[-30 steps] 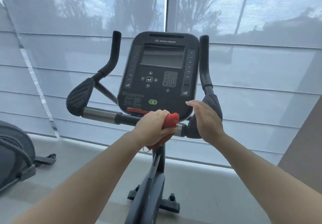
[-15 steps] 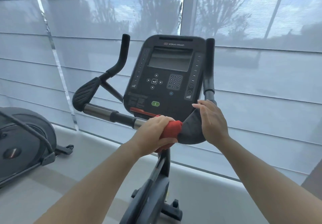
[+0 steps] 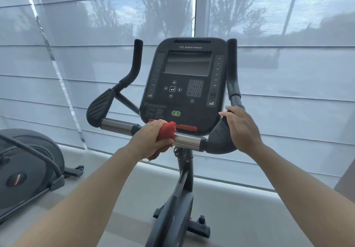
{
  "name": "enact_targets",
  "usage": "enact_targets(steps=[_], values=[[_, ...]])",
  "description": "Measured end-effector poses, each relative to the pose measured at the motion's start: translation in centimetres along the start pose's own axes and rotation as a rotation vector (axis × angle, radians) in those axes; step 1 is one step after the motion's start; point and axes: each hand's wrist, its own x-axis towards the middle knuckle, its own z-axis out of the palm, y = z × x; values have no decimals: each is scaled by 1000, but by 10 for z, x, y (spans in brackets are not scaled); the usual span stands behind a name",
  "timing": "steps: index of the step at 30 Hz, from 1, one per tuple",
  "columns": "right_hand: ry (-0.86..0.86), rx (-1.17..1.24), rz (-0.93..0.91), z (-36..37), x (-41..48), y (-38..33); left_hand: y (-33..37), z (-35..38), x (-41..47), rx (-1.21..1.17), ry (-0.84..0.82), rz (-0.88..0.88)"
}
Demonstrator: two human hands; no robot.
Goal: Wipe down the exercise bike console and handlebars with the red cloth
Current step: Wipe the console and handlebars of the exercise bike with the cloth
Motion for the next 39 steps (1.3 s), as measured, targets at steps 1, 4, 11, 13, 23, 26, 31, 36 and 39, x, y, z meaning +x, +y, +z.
enact_targets(steps=[1,4,11,13,23,26,31,36,39], values=[[9,2,5,0,0,0,3,0,2,7,-11,7],[20,2,18,2,0,0,11,-3,9,15,-98,-1],[42,41,7,1,1,1,52,19,24,42,-162,86],[40,52,-2,1,1,1,65,33,24,37,-108,154],[32,59,-19,0,1,1,48,37,2,92,-70,344],[31,50,-24,-1,1,0,38,32,2,107,-56,346],[15,25,-17,0,1,2,17,20,-1,84,-44,275],[17,9,-6,1,1,3,-14,1,-2,106,-43,205],[23,6,-3,1,1,3,-29,-7,-4,139,-38,182]])
